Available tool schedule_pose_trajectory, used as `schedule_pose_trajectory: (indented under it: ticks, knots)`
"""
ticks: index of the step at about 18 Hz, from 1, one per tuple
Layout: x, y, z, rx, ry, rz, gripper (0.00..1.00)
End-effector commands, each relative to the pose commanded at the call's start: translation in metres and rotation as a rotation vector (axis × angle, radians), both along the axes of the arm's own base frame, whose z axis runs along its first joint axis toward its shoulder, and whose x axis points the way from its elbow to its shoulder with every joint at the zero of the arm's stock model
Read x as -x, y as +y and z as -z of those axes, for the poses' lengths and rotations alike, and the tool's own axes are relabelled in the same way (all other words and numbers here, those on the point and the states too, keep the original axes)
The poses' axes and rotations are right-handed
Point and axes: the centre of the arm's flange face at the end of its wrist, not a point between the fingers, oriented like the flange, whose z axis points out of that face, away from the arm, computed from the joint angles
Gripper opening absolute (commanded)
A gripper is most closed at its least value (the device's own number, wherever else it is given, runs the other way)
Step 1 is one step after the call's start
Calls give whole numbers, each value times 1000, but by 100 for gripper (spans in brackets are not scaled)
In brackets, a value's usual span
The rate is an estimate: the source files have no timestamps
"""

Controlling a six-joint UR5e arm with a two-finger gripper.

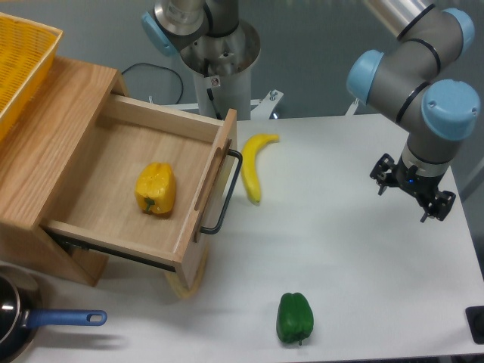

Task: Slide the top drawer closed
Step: 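Move the gripper toward the open wooden drawer's front panel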

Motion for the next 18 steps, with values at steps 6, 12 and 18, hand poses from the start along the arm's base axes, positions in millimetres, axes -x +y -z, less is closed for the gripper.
schedule_pose_trajectory:
  ticks: [6,12,18]
  knots:
    - [3,-1,-13,-11,22,-4,100]
    - [-22,22,-29,-42,26,-155,100]
    - [-64,43,-43,-98,-5,-224,72]
